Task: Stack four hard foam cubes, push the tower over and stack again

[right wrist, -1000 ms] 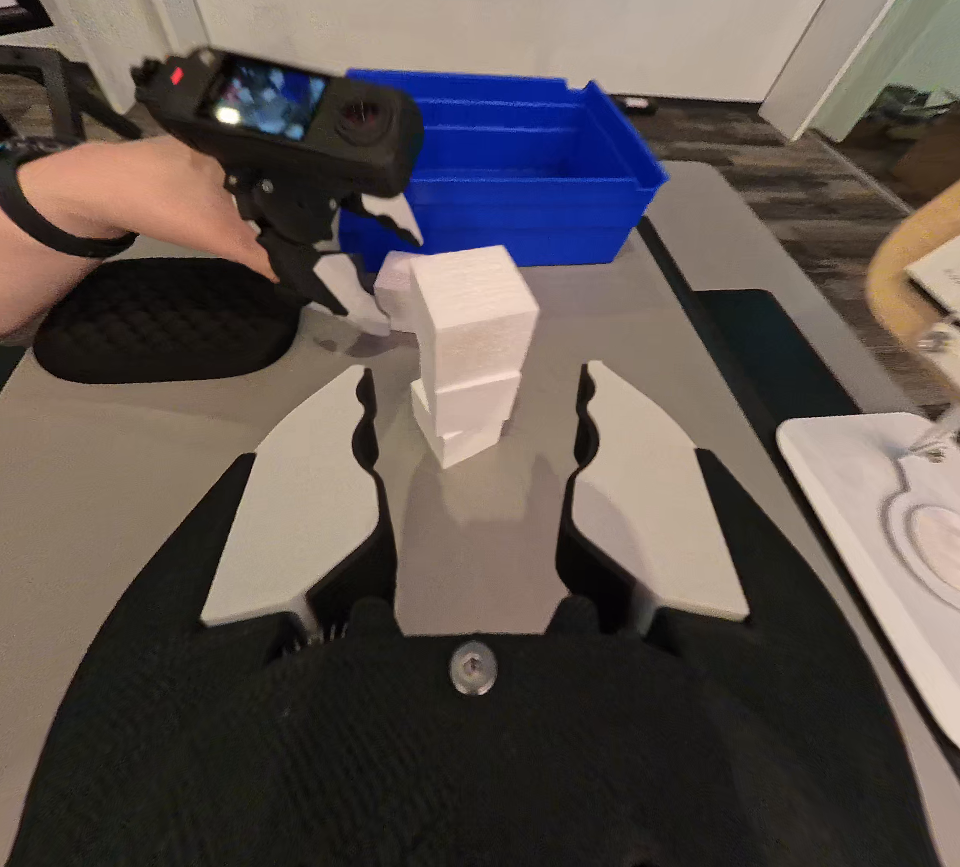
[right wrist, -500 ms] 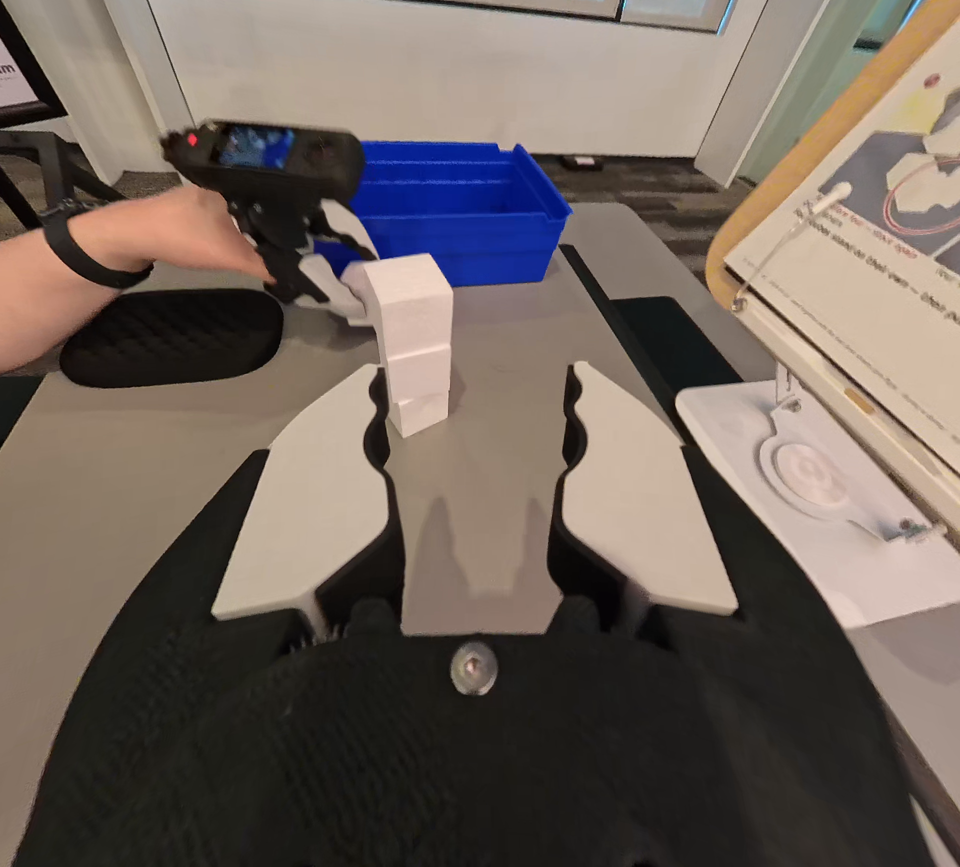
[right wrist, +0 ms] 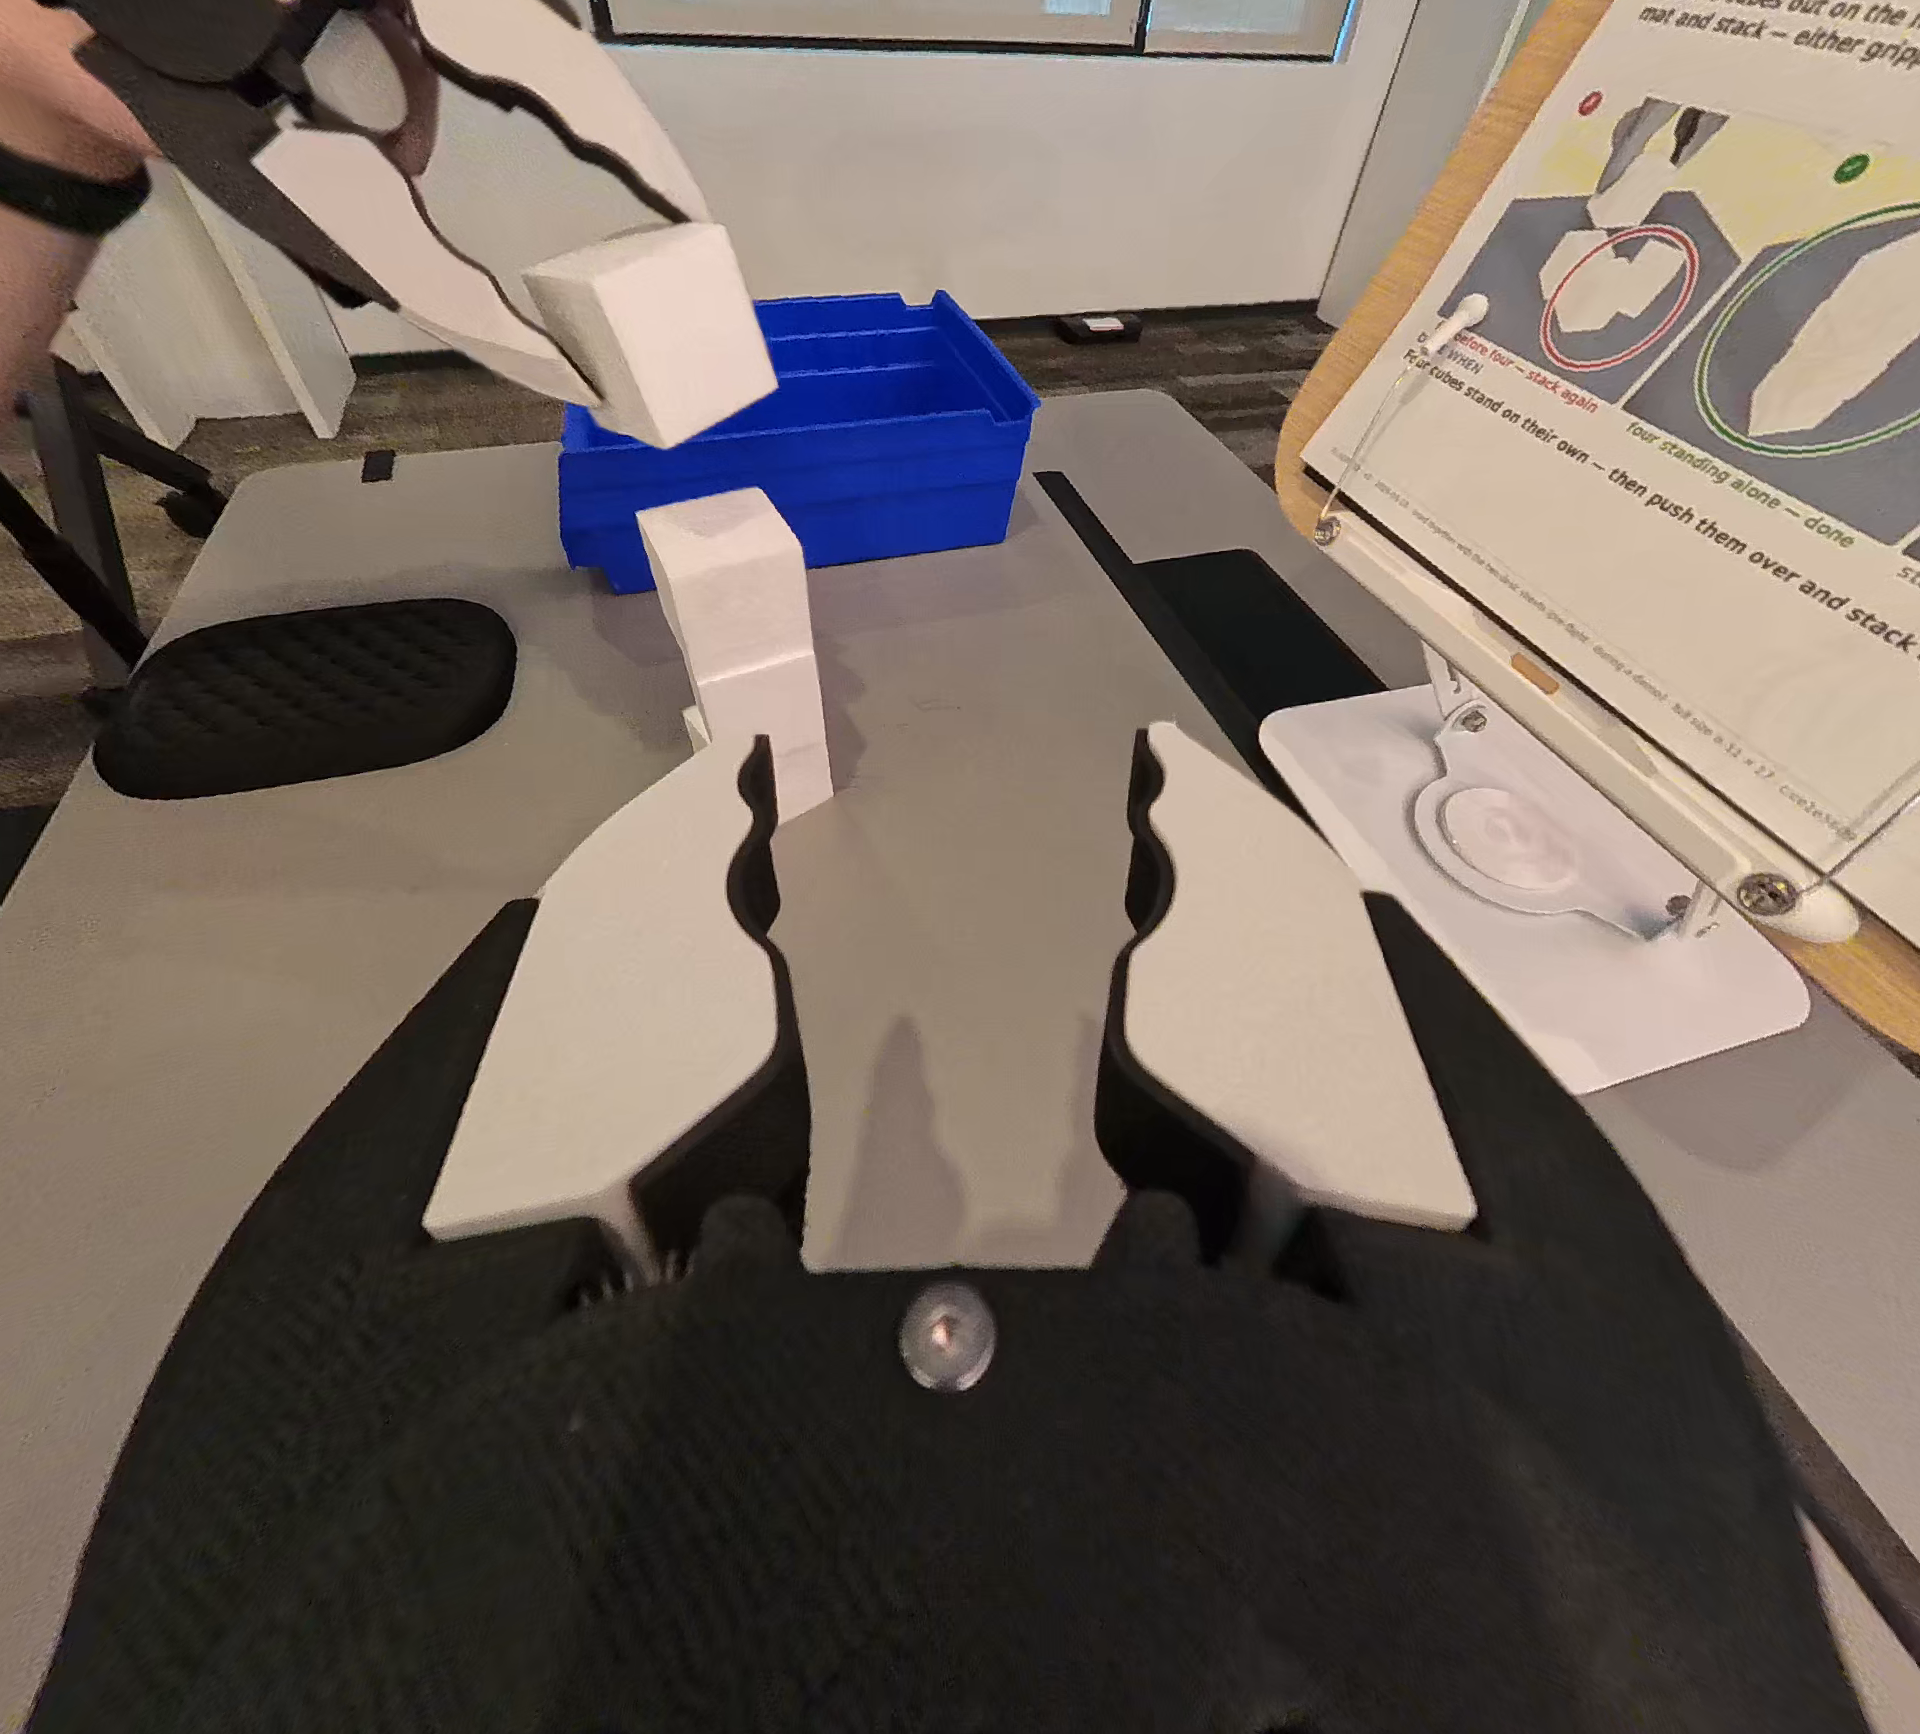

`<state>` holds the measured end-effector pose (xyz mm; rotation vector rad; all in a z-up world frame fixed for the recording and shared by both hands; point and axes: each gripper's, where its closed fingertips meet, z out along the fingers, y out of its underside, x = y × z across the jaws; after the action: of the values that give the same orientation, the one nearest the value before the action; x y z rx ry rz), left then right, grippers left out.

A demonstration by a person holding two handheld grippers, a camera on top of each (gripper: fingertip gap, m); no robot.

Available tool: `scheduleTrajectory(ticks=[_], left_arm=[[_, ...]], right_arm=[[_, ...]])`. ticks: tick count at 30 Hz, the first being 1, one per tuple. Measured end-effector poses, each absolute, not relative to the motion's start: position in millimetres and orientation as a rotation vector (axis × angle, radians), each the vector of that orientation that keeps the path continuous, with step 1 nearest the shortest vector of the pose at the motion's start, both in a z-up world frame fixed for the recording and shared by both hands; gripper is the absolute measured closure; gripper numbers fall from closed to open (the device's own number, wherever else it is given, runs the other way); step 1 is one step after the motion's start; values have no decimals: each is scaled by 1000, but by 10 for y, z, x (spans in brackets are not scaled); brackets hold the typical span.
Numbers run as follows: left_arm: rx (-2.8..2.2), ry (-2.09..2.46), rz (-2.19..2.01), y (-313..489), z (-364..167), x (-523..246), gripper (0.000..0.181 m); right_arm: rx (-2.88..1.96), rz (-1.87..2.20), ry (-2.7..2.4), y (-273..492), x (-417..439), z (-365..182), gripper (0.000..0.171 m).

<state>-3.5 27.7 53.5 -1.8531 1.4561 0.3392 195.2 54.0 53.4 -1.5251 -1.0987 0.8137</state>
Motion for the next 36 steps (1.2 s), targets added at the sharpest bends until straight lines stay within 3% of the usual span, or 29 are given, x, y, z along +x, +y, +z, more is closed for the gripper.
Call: scheduleTrajectory(ticks=[10, 27, 32, 36], left_arm=[[-1848, 1810, 204, 245, 327, 145, 120], [-1794, 1795, 202, 313, 145, 150, 119], [-1792, 1711, 177, 347, 256, 148, 92], [-1792, 1497, -34, 205, 606, 185, 84]], right_arm=[[-1565, 796, -1078, 657, 2031, 426, 105], [-1585, 847, -1065, 674, 2027, 366, 105], [-1581, 866, -1059, 674, 2037, 374, 105], [-1571, 863, -1040, 696, 2093, 413, 105]])
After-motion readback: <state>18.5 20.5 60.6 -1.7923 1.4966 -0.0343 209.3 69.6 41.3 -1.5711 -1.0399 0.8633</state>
